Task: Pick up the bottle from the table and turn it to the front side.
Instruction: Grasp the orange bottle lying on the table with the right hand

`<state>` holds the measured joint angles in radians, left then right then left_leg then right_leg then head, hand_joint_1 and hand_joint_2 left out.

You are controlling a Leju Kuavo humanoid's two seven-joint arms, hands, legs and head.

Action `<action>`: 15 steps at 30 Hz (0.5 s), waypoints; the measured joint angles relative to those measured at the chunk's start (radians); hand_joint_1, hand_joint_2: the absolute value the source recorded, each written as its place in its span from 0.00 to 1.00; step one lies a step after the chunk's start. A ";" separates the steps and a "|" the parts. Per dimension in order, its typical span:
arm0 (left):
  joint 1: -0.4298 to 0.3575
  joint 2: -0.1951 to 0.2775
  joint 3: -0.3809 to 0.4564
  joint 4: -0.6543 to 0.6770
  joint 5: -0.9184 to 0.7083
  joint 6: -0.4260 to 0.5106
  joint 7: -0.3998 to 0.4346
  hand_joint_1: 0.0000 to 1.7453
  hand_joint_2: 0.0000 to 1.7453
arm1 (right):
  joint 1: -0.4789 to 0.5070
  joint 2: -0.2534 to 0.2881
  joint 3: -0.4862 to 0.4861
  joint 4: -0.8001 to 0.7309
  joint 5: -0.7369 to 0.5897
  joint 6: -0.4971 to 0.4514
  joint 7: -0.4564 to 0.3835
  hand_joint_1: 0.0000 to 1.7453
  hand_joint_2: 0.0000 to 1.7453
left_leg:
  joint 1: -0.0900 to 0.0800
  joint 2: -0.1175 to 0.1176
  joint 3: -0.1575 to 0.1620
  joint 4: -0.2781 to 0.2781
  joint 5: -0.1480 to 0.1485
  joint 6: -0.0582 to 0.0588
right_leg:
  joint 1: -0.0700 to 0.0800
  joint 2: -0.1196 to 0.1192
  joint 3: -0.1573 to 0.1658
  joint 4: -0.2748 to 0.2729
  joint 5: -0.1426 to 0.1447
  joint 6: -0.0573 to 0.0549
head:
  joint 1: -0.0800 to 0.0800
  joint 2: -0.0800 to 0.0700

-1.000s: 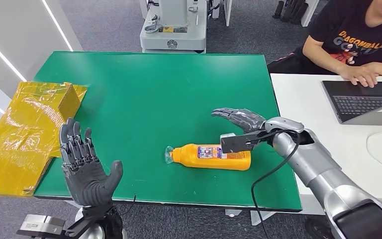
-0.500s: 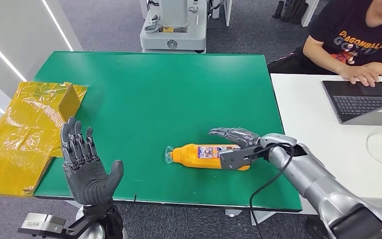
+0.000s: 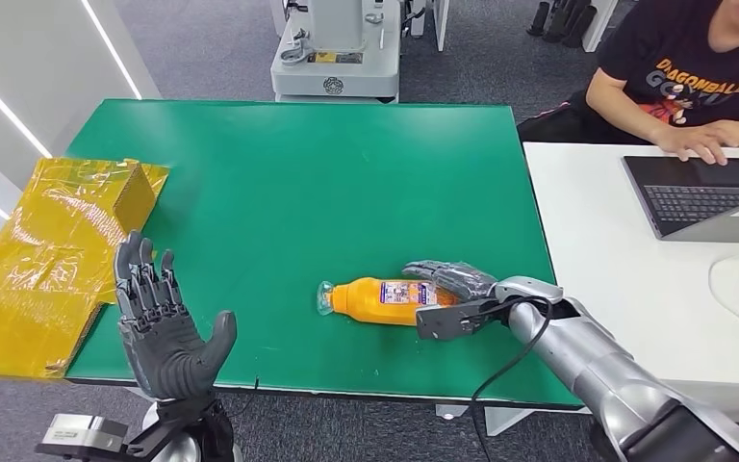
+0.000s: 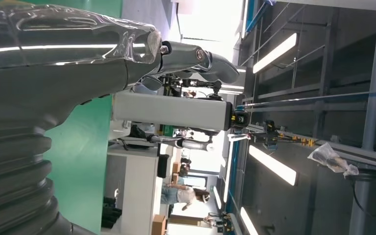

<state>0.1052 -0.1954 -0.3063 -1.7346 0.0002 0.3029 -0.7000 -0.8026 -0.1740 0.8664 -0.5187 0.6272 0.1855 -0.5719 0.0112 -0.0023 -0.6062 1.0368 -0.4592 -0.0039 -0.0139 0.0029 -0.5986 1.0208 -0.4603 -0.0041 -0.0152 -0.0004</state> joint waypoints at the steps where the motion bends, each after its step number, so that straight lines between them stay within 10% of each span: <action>1: 0.001 0.000 0.000 0.000 0.000 0.002 0.000 0.00 1.00 | -0.001 0.004 0.001 0.006 0.000 -0.005 0.002 0.00 1.00 | 0.000 0.000 0.000 0.000 0.000 0.000 | 0.000 0.000 0.000 0.000 0.000 0.000 | 0.000 0.000; 3: 0.003 0.000 0.003 0.000 0.005 0.003 0.000 0.00 1.00 | -0.003 0.010 0.002 0.016 -0.001 -0.013 0.003 0.14 1.00 | 0.000 0.000 0.000 0.000 0.000 0.000 | 0.000 0.000 0.000 0.000 0.000 0.000 | 0.000 0.000; 7: 0.014 -0.001 0.013 0.000 0.028 -0.033 0.000 0.00 1.00 | -0.005 0.027 0.003 0.033 -0.010 -0.037 0.003 0.88 1.00 | 0.000 0.001 0.000 0.000 0.000 0.000 | 0.000 0.001 0.000 0.000 0.000 0.000 | 0.000 0.000; 15: 0.031 -0.013 0.030 0.000 0.037 -0.057 0.000 0.00 1.00 | 0.000 0.055 0.007 0.047 -0.020 -0.104 0.011 1.00 1.00 | 0.000 0.001 0.000 0.000 0.000 0.000 | 0.000 0.000 0.000 0.000 0.000 0.000 | 0.000 0.000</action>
<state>0.1357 -0.2082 -0.2765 -1.7350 0.0375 0.2459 -0.7000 -0.8028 -0.1190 0.8733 -0.4713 0.6067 0.0813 -0.5611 0.0113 -0.0018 -0.6058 1.0368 -0.4592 -0.0039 -0.0139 0.0033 -0.5985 1.0210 -0.4603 -0.0041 -0.0152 -0.0004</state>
